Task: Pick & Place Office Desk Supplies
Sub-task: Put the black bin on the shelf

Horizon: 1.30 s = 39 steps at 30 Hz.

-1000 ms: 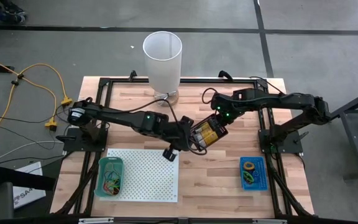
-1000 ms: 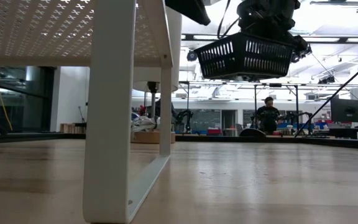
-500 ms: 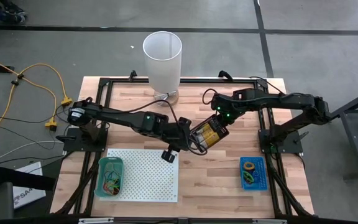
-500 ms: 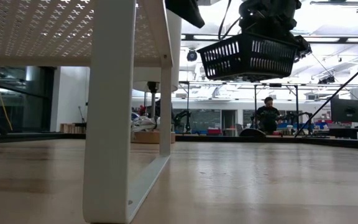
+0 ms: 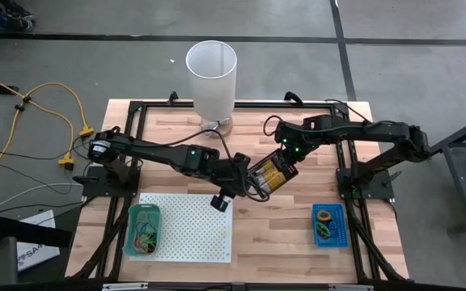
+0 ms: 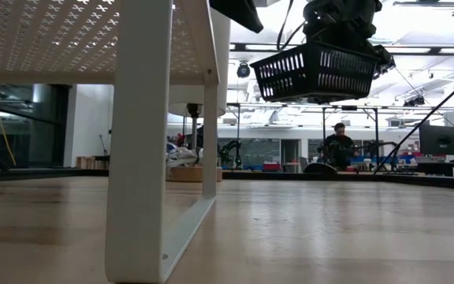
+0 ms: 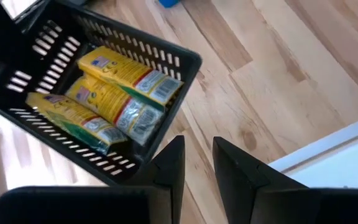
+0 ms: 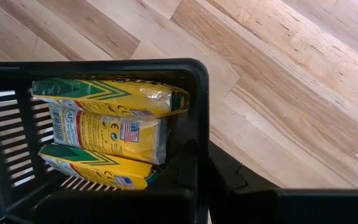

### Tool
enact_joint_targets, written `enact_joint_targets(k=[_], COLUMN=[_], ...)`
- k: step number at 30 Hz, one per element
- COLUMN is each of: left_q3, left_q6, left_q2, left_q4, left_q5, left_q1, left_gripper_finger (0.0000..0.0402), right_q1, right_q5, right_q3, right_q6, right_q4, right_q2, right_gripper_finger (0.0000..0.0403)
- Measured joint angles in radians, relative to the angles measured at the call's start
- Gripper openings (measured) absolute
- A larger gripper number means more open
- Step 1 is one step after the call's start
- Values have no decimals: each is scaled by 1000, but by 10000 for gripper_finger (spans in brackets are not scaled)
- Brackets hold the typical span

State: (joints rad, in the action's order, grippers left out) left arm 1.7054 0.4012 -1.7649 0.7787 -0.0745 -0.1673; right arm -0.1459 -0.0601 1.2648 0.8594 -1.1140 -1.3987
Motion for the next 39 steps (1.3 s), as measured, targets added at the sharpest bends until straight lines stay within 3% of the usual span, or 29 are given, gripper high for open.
enact_joint_targets(k=[5, 11, 29, 39], left_q3=[0, 0, -1, 0], left_q6=[3, 11, 68, 100], left_q2=[0, 0, -81, -91], left_q4=[2, -2, -19, -78], left_q5=[61, 61, 35, -4], left_q1=[13, 32, 61, 62], left_gripper_finger=[116, 155, 159, 159], right_q1=[0, 0, -1, -1], right_q5=[-1, 2, 32, 0], right_q3=[0, 0, 0, 0], right_q6=[0, 1, 1, -13], right_q4=[0, 0, 19, 29], right_q2=[0, 0, -1, -88], right_gripper_finger=[4, 4, 4, 4])
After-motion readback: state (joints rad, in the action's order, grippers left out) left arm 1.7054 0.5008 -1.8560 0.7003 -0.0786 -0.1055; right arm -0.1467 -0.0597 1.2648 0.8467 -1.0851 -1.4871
